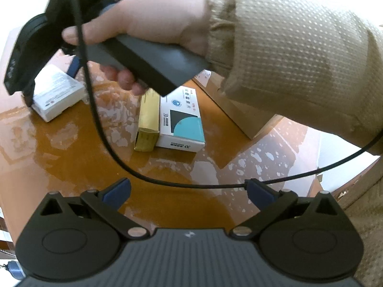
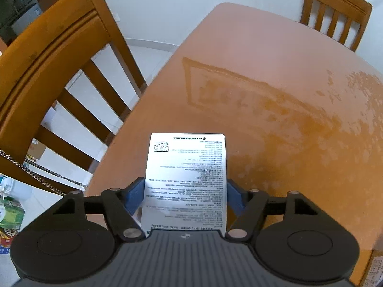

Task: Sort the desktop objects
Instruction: 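Carry the flat white box with the right gripper to the cardboard box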

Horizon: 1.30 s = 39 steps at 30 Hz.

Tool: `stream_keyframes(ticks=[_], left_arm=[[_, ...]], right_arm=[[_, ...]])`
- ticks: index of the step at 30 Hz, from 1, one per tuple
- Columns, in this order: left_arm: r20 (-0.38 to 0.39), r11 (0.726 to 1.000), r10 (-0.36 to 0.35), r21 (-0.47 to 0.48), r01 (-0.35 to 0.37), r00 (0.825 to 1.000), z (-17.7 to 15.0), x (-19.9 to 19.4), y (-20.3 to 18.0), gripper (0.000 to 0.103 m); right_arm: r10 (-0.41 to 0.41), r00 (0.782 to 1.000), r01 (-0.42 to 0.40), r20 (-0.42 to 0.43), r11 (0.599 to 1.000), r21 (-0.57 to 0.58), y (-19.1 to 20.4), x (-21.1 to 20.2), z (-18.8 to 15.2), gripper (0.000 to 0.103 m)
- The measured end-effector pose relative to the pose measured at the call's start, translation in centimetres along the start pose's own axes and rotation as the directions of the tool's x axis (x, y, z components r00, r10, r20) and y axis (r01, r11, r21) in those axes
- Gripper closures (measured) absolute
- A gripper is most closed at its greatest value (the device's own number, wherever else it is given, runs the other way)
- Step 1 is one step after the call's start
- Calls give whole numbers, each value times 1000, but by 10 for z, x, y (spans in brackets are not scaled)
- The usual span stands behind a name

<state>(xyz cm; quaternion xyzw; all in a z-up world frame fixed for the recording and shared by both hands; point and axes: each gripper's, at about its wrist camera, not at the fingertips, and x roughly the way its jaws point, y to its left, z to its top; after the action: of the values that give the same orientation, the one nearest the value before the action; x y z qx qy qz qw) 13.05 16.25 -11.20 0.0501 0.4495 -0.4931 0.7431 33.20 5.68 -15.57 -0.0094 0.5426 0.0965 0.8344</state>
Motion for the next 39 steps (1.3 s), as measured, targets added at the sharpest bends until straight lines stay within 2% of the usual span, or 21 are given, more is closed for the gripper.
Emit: stream_keyframes(ticks=[1, 3, 5, 7, 9, 11, 13, 14, 15, 20, 25, 28, 31, 35, 39], left_arm=[[1, 1000, -2, 1, 2, 1000, 0, 0, 0, 0], [2, 1000, -3, 4, 3, 1000, 0, 0, -2, 0], [-2, 1000, -2, 9, 2, 1000, 1, 1, -3, 0], [-5, 1000, 0, 18, 1, 1000, 1, 2, -7, 0], [-5, 1000, -3, 25, 3, 1000, 1, 1, -10, 0], [-6, 999, -3, 32, 3, 1000, 2, 1, -13, 0], [-5, 999, -5, 42, 5, 1000, 3, 0, -17, 0], [-3, 999, -4, 49, 4, 1000, 3, 0, -20, 0], [1, 998, -3, 57, 3, 1000, 4, -1, -22, 0], [23, 997, -22, 70, 20, 999, 7, 1, -34, 0], [12, 994, -30, 102, 28, 999, 10, 7, -49, 0], [6, 994, -20, 107, 19, 1000, 12, 9, -61, 0], [1, 995, 1, 99, -1, 1000, 16, 13, -73, 0], [5, 995, 46, 91, -47, 999, 28, 21, -96, 0], [53, 997, 57, 56, -60, 997, 52, 28, -122, 0]], right_arm=[[11, 1000, -11, -4, 1000, 19, -5, -3, 0, 27], [89, 996, -89, -1, 990, 108, -22, -13, -3, 27], [215, 977, -212, 14, 949, 234, -46, -27, -6, 27], [322, 945, -322, 55, 886, 335, -67, -42, -10, 27], [440, 890, -446, 120, 786, 429, -90, -58, -17, 27], [541, 818, -558, 195, 663, 500, -111, -73, -27, 27], [598, 755, -633, 268, 561, 533, -128, -90, -39, 27], [616, 727, -663, 303, 516, 543, -135, -98, -45, 27], [613, 720, -673, 326, 500, 546, -140, -107, -51, 27], [544, 727, -678, 419, 474, 562, -168, -158, -86, 27], [392, 767, -642, 509, 484, 595, -209, -216, -142, 27], [290, 793, -604, 537, 490, 628, -238, -248, -177, 27], [219, 807, -577, 548, 492, 652, -258, -270, -205, 27], [193, 812, -566, 550, 492, 662, -283, -288, -236, 27], [204, 814, -565, 544, 493, 661, -302, -292, -260, 27]])
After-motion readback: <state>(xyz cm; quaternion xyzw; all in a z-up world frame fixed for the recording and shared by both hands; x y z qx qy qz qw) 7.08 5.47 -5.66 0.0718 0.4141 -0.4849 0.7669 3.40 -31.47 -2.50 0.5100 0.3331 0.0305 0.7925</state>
